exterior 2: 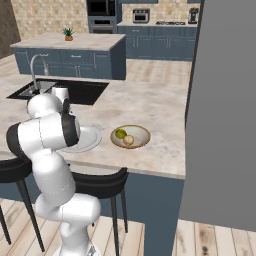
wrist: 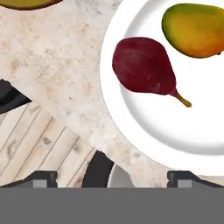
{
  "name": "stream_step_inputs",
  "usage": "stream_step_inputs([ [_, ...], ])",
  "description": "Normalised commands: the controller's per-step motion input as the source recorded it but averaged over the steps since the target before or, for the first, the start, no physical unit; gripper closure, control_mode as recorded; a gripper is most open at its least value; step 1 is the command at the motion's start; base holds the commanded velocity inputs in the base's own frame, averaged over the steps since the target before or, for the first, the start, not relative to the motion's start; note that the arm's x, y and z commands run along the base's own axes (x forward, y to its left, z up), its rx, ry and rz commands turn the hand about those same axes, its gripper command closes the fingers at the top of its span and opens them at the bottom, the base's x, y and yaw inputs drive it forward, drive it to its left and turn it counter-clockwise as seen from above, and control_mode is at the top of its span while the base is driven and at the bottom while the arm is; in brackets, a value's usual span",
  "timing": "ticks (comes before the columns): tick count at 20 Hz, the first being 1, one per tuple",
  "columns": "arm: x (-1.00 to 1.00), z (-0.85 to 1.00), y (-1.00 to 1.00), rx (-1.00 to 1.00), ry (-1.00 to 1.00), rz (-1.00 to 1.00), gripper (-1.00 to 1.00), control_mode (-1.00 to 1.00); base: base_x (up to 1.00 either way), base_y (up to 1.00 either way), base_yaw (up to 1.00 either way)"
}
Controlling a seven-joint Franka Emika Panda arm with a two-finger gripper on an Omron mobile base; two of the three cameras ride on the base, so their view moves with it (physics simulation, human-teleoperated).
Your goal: Take the fruits from the plate on the dining counter and place two fruits in each bowl.
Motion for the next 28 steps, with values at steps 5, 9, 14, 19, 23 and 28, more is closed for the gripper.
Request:
stream_step_inputs([
  [5, 0.18, -0.33, 0.16, 0.00, -0.09, 0.03, -1.00, -1.00, 0.00, 0.00, 0.00],
  [9, 0.41, -0.12, 0.01, 0.00, -0.06, 0.01, -1.00, -1.00, 0.00, 0.00, 0.00],
  [14, 0.26, -0.13, 0.12, 0.00, 0.01, 0.00, -1.00, -1.00, 0.00, 0.00, 0.00],
  [19, 0.33, -0.24, 0.25, 0.00, 0.00, 0.00, -1.00, -1.00, 0.00, 0.00, 0.00],
  [23, 0.21, -0.05, 0.03, 0.00, 0.00, 0.00, -1.00, -1.00, 0.00, 0.00, 0.00],
  [28, 0.09, -0.11, 0.00, 0.00, 0.00, 0.00, -1.00, -1.00, 0.00, 0.00, 0.00],
])
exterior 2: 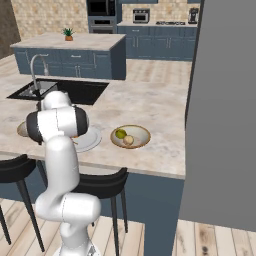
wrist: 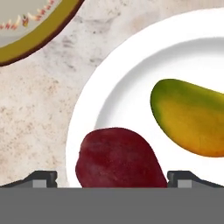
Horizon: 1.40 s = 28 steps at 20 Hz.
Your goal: Take the fruits from the plate on the dining counter and place two fruits in each bowl.
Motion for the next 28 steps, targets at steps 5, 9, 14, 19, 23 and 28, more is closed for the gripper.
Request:
stream_step_inputs([
  [5, 0.00, -0.17, 0.00, 0.00, 0.00, 0.00, -1.00, -1.00, 0.00, 0.00, 0.00],
  [9, 0.00, -0.22, -0.01, 0.00, 0.00, 0.00, -1.00, -1.00, 0.00, 0.00, 0.00],
  [14, 0.00, -0.12, 0.00, 0.00, 0.02, 0.00, 1.00, -1.00, 0.00, 0.00, 0.00],
  [19, 0.00, 0.00, 0.00, 0.00, 0.00, 0.00, 1.00, -1.00, 0.00, 0.00, 0.00],
  [23, -0.05, 0.29, 0.00, 0.00, 0.00, 0.00, 1.00, -1.00, 0.00, 0.00, 0.00],
  [28, -0.23, 0.72, 0.32, 0.00, 0.00, 0.00, 1.00, -1.00, 0.00, 0.00, 0.00],
])
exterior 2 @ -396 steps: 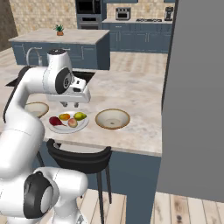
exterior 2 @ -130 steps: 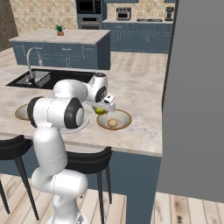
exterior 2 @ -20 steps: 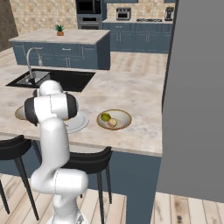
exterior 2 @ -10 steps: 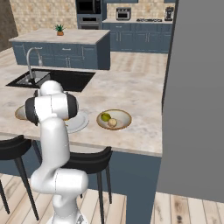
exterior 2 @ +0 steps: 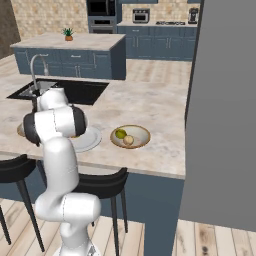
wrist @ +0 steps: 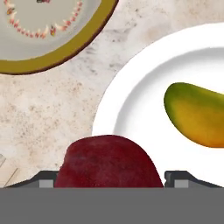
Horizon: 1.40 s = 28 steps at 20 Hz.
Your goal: Take the fruits from the plate on the dining counter and place two fruits in each bowl.
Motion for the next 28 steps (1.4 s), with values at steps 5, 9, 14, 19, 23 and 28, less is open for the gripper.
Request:
stream_step_inputs([
  [5, -0.10, 0.46, 0.80, -0.01, 0.00, 0.00, 1.00, -1.00, 0.00, 0.00, 0.00],
  [9, 0.00, 0.00, 0.85, -0.02, 0.00, -0.02, 1.00, -1.00, 0.00, 0.00, 0.00],
  [14, 0.28, 0.00, 0.34, 0.00, 0.00, -0.02, 1.00, -1.00, 0.00, 0.00, 0.00],
  [19, 0.37, 0.00, 0.15, 0.00, 0.00, -0.03, 1.00, -1.00, 0.00, 0.00, 0.00],
  [23, 0.25, -0.10, 0.19, 0.00, 0.00, -0.03, 1.00, -1.00, 0.00, 0.00, 0.00],
  [28, 0.07, -0.26, 0.12, 0.00, 0.00, -0.02, 1.00, -1.00, 0.00, 0.00, 0.00],
])
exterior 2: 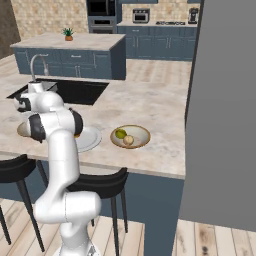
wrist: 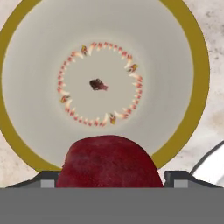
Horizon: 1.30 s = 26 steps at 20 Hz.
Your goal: Take the fruits from the plate on the dining counter and place two fruits in each bowl.
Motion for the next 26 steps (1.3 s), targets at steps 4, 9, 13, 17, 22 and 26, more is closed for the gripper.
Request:
stream_step_inputs([
  [4, 0.09, -0.27, 0.01, 0.00, 0.00, -0.01, 1.00, -1.00, 0.00, 0.00, 0.00],
  [9, 0.12, -0.20, 0.01, 0.00, 0.00, 0.00, 1.00, -1.00, 0.00, 0.00, 0.00],
  [13, 0.14, -0.11, 0.11, 0.00, 0.00, -0.01, 1.00, -1.00, 0.00, 0.00, 0.00],
  [17, 0.11, -0.01, 0.17, 0.00, 0.00, -0.01, -1.00, -1.00, 0.00, 0.00, 0.00],
  [22, 0.01, 0.00, 0.00, 0.00, 0.00, 0.00, -1.00, -1.00, 0.00, 0.00, 0.00],
  [26, 0.00, 0.00, 0.00, 0.00, 0.00, 0.00, -1.00, -1.00, 0.00, 0.00, 0.00],
])
